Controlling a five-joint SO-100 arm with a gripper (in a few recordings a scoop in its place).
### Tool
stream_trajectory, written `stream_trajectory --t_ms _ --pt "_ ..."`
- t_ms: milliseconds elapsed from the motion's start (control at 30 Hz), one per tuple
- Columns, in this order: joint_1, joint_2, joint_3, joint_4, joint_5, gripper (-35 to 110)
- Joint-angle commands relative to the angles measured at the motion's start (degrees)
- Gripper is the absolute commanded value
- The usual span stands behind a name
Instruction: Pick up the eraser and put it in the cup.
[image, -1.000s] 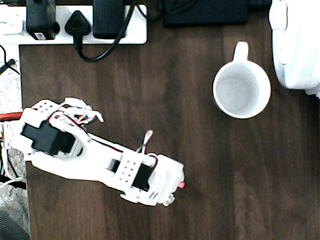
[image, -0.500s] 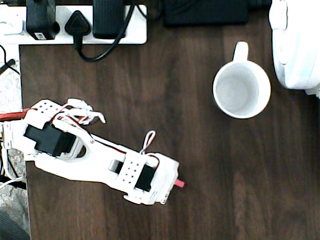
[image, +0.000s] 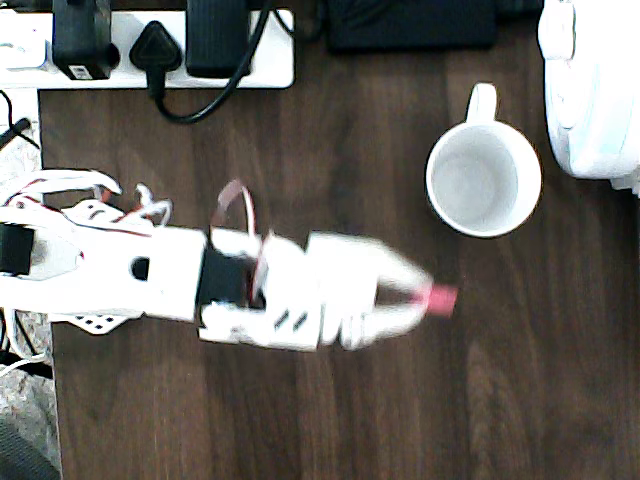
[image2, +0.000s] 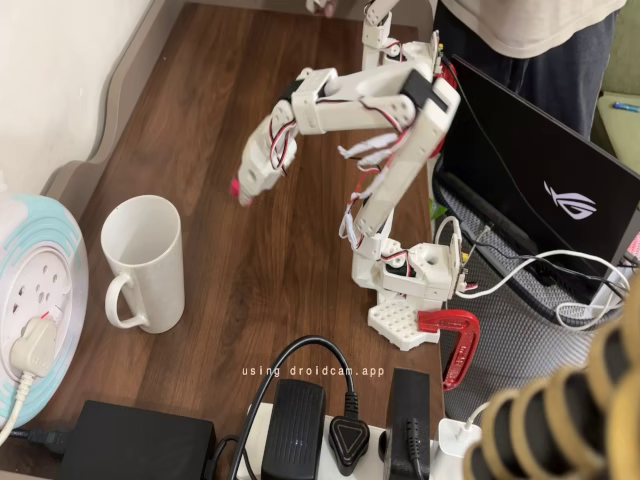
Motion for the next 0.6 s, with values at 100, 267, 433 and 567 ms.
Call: stream_trajectory --t_ms 100,267,433,567 --pt "-7.8 0.4 -2.4 -13.0 -4.5 0" --pt "-13.6 -9.6 -9.6 -18.6 -3.5 0" --pt "-16.9 -21.4 -20.4 -18.2 -1.9 0" --pt "-17.5 -27.1 -22.6 -14.3 -1.1 0"
